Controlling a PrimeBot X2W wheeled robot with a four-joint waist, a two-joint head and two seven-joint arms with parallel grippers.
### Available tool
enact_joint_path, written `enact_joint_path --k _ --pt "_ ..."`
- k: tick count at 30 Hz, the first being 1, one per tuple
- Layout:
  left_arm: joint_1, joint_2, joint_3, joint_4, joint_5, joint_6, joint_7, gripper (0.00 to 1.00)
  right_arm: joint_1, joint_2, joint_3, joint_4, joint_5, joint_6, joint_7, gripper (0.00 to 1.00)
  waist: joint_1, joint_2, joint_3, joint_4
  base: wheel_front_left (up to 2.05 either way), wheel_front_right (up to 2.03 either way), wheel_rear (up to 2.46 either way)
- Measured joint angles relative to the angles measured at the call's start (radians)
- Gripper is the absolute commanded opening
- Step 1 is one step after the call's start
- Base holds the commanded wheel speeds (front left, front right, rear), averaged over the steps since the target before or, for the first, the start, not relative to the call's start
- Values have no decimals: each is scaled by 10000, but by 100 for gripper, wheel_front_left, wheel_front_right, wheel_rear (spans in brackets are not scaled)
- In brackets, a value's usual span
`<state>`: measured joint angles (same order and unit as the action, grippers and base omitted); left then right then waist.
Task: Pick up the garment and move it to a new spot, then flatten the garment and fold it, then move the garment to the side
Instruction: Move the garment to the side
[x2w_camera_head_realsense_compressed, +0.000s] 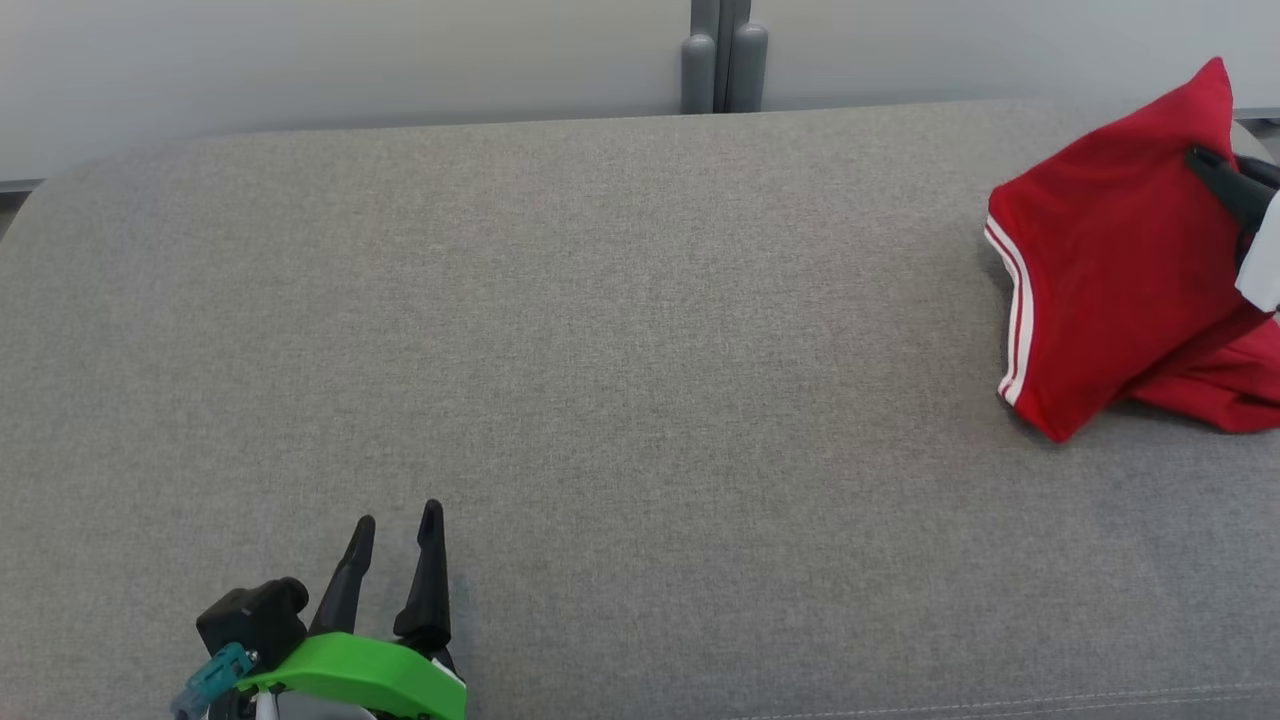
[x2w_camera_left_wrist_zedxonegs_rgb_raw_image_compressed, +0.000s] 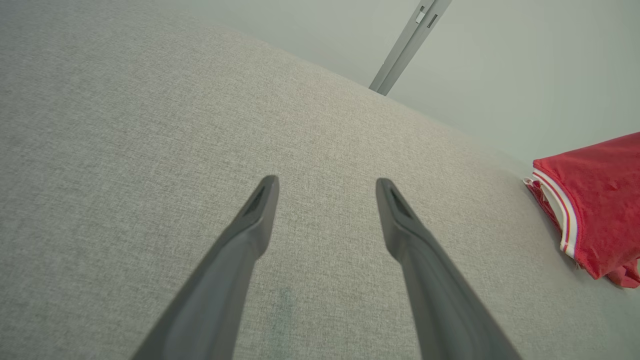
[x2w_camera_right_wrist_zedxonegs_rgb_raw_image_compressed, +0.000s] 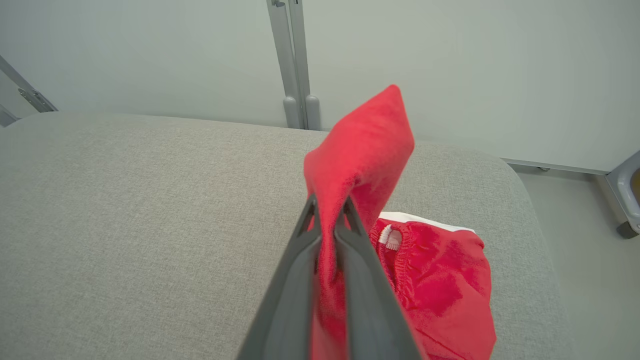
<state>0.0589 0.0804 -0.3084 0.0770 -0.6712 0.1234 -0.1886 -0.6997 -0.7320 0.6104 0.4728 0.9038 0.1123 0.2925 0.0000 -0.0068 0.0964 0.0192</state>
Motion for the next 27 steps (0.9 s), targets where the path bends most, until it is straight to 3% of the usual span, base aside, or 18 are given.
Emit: enact_joint_path --k 10,21,27 --pt "-259 77 115 -173 77 0 111 100 -415 -247 -21 159 -351 -100 58 0 0 0 519 290 0 0 0" --pt "-329 305 201 -320 291 2 259 100 -301 -798 -270 953 -353 -533 59 0 0 0 1045 333 0 0 0" --pt "-636 328 148 -537 520 0 476 100 -80 -924 -474 1547 -449 -997 -293 0 0 0 1410 333 0 0 0"
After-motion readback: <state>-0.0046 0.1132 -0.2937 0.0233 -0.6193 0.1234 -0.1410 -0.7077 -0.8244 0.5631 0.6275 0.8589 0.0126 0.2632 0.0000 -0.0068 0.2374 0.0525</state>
